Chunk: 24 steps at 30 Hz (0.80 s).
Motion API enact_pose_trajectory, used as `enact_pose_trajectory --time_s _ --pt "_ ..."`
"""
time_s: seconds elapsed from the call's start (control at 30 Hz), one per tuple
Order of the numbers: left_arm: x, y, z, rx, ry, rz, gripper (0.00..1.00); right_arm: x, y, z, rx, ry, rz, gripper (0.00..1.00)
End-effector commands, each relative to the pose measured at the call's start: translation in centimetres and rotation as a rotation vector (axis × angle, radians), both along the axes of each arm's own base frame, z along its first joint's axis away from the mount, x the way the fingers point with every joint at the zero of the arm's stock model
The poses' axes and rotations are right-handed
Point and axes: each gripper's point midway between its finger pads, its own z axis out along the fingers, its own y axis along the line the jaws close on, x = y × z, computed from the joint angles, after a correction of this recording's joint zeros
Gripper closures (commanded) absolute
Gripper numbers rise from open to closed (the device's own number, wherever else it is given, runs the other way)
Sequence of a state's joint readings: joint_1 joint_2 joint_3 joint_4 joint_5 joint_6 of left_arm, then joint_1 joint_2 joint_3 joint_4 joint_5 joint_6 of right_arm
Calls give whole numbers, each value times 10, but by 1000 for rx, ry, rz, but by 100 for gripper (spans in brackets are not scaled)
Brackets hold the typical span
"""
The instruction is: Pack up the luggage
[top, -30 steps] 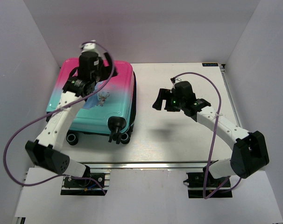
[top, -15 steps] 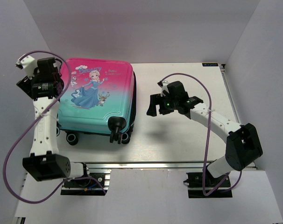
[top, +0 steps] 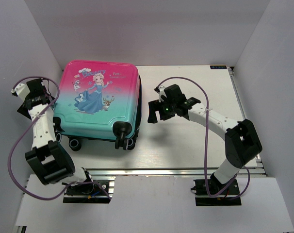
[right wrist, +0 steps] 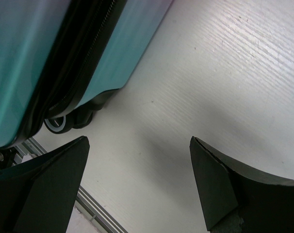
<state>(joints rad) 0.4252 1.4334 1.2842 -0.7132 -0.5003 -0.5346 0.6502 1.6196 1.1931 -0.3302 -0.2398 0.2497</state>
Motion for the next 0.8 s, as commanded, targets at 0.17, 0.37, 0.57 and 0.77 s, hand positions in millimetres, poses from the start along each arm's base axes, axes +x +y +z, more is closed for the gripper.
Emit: enact_pose_trajectory --time_s 0.17,0.37,0.57,0.77 --pt "7 -137 -34 -403 -267 -495 2 45 54 54 108 -96 106 11" --pt "-1 -188 -33 -549 -335 -686 2 87 86 63 98 -92 124 11" --pt "-10 -215 -24 -589 -367 -802 2 116 122 84 203 -131 158 11" --pt "-17 -224 -12 -569 -365 -878 2 111 104 104 210 -170 103 11"
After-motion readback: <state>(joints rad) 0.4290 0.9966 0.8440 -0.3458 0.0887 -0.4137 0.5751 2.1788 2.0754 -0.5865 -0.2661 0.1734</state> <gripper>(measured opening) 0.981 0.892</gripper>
